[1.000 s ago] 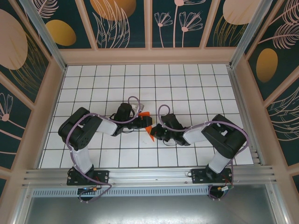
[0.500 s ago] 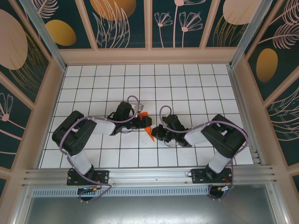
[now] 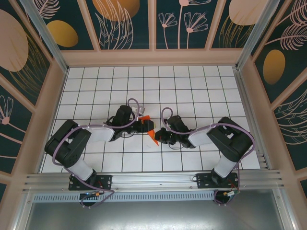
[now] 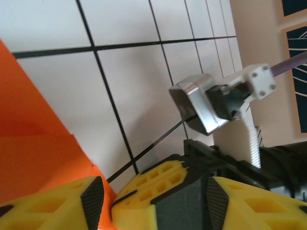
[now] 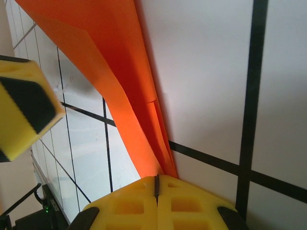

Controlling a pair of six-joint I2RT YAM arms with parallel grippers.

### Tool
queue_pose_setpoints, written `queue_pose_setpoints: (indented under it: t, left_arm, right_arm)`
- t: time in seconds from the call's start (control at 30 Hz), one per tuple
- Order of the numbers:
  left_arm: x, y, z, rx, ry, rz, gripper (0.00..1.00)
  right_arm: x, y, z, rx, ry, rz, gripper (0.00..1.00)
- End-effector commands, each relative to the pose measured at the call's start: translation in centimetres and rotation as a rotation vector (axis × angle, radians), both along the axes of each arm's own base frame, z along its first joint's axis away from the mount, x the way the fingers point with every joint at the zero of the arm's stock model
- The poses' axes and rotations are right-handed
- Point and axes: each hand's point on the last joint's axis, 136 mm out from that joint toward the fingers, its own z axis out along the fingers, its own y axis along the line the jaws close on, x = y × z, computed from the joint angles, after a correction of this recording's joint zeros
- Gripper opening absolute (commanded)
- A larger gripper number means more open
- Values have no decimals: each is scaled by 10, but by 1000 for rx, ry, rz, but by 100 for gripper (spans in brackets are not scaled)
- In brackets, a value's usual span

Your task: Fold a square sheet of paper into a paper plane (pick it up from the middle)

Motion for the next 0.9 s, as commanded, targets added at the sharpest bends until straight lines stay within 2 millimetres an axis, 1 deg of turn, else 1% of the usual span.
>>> queue_pose_setpoints:
  t: [0.0,0.17,0.3,0.33,0.47,0.5,0.57,0.7,0.8,0.87]
  left_arm:
    - [-1,0,-9,1,12,2,61]
    - [8,-6,-1,-35,-5,22,61]
    - [11,-6,-11,-9,13,24,60]
    - [11,-3,-25,24,45,37,60]
    - [13,10,-57,134,106,99,56]
    - [12,13,-64,152,119,105,55]
    - [9,16,-72,167,138,120,54]
    - [5,19,-74,167,149,120,53]
    - [2,19,-76,172,156,114,53]
    - [2,19,-76,168,161,110,53]
  right_arm:
    - [-47,-30,-52,-181,177,76,2]
    - [-46,-29,-49,-182,168,84,3]
    - [-44,-28,-48,-182,163,83,3]
    - [-44,-28,-48,-183,163,81,3]
    - [-39,-27,-42,-186,141,68,3]
    - [-36,-26,-39,-181,130,63,3]
    - [-31,-22,-30,-160,107,55,4]
    - [-15,-10,0,-98,46,24,7]
    - [-3,4,24,-23,-6,11,8]
    - [1,15,36,14,-35,17,9]
